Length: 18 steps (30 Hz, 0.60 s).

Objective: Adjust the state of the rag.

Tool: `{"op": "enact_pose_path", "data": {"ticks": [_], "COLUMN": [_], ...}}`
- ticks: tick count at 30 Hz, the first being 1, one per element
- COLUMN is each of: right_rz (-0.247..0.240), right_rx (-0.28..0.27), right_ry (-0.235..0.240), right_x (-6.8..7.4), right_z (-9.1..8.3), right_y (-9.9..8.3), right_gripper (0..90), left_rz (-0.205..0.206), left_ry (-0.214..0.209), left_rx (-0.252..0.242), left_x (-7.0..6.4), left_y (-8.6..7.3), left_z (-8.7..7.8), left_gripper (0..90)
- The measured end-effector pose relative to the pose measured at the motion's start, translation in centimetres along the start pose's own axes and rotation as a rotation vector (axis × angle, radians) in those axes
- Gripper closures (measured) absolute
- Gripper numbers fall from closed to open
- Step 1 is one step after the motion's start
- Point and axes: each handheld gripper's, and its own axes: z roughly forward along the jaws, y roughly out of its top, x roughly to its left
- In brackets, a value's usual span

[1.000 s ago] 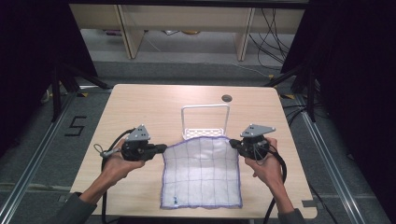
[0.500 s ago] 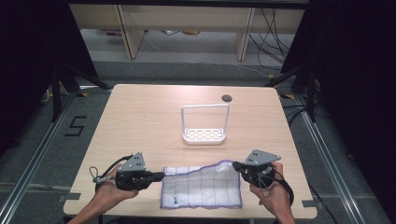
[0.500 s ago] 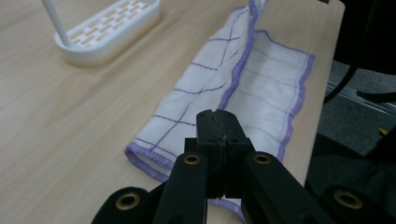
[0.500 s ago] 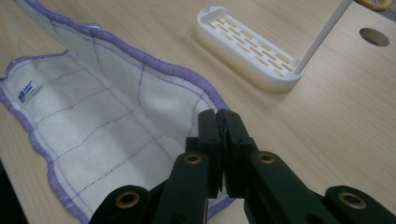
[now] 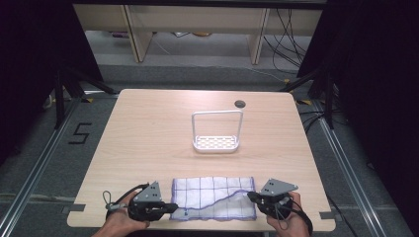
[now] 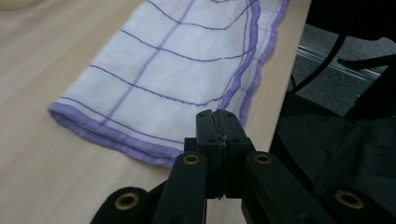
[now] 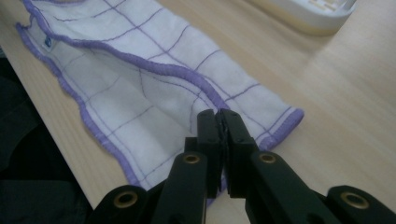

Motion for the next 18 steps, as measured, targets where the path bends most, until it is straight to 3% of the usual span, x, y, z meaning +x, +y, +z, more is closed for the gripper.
{"op": "enact_pose_path", "data": {"ticks": [4,9,11,12,13,14,15,16,17,18], "right_rz": [0.001,0.038,0.043,0.044,0.056,0.051,0.050,0.078,0.051,0.062], "right_rx": [0.009,0.022,0.006,0.001,0.001,-0.002,-0.009,-0.004,-0.026,-0.044], "right_ry": [0.008,0.013,0.010,0.009,0.016,0.025,0.024,0.024,0.025,0.001], "right_x": [0.3,0.6,0.5,0.5,0.6,0.6,0.7,1.0,0.8,0.8], "right_z": [0.0,-0.5,-0.8,-0.9,-1.2,-1.3,-1.5,-1.7,-2.0,-2.6], "right_y": [-1.0,-2.2,-2.4,-2.5,-2.5,-2.5,-2.5,-2.5,-2.6,-2.6], "right_gripper": [85.4,82.0,80.3,80.0,79.7,79.3,78.7,78.2,77.8,76.4], "left_rz": [0.047,0.045,0.039,0.063,0.050,0.062,0.055,0.054,0.077,0.019], "left_ry": [0.008,0.001,0.002,0.004,0.001,-0.004,0.001,0.020,0.032,0.037], "left_rx": [0.036,0.042,0.058,0.062,0.052,0.057,0.046,0.039,0.047,-0.001], "left_x": [-0.8,-0.8,-0.9,-0.9,-1.1,-1.0,-1.1,-1.1,-0.9,-0.7], "left_y": [-0.5,-0.8,-0.9,-0.9,-0.9,-0.9,-0.9,-0.9,-0.8,-0.6], "left_z": [0.6,0.9,1.0,0.9,0.9,0.8,0.7,0.5,0.2,-0.2], "left_gripper": [87.8,85.7,81.2,80.2,79.3,76.9,70.8,69.3,66.6,58.4]}}
